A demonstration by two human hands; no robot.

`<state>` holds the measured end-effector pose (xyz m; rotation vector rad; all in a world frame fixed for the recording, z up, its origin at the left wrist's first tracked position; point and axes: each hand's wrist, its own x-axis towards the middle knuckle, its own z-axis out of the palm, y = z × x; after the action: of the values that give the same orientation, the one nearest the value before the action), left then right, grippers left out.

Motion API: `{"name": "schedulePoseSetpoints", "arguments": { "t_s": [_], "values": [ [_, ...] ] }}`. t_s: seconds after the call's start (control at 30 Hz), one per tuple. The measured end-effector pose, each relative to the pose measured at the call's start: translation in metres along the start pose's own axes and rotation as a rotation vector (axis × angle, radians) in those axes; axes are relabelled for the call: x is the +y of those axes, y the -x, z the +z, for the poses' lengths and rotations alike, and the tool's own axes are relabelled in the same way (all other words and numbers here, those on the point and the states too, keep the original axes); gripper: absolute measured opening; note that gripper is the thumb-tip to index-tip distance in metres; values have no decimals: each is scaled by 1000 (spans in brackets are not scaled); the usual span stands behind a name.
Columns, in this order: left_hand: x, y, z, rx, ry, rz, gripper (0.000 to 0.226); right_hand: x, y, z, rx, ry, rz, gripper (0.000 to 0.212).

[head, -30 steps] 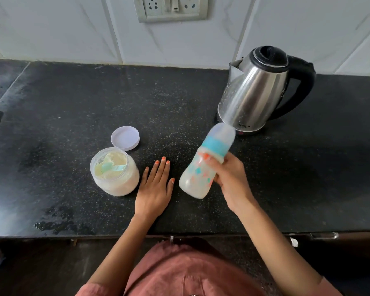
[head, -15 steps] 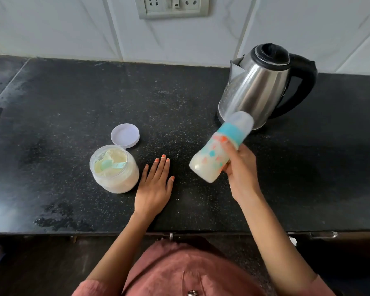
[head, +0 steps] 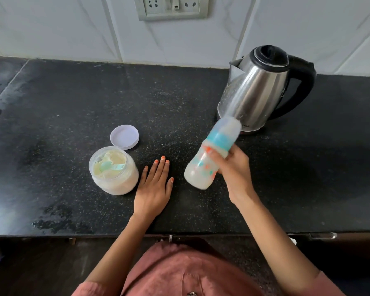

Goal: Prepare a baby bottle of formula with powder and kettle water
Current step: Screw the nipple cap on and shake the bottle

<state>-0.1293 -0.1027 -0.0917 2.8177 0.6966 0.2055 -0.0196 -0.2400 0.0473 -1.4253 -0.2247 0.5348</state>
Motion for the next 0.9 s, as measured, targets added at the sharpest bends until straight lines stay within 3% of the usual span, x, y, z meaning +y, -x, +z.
{"name": "schedulePoseSetpoints", "arguments": {
  "t_s": [0.1,0.2,0.27,0.37,0.43,0.53,0.6,0.67,0.77,0.9],
  "values": [
    [-1,0,0,-2,16,-2,59,-2,2,-4,-85,73,-53,26],
    [0,1,0,4,10,-2,58,-5,-9,-6,165,-167,-24,28],
    [0,1,0,11,8,-4,57,1,-10,-3,217,-198,-14,26],
    [1,1,-1,-1,34,-2,61,7,3,1,-34,64,-5,24],
    [0,0,0,-1,42,-4,62,7,5,-1,-85,95,-12,23],
    [0,0,0,10,14,-5,57,5,-6,-3,183,-158,46,26],
    [0,0,0,12,15,-7,56,8,-6,1,269,-224,80,25],
    [0,0,0,10,22,-5,57,12,4,4,141,-63,73,13],
    [0,0,0,4,23,-1,57,10,15,4,-90,118,6,19],
    [0,0,0,20,2,2,55,-2,-3,-3,177,-178,39,20]
  ]
}}
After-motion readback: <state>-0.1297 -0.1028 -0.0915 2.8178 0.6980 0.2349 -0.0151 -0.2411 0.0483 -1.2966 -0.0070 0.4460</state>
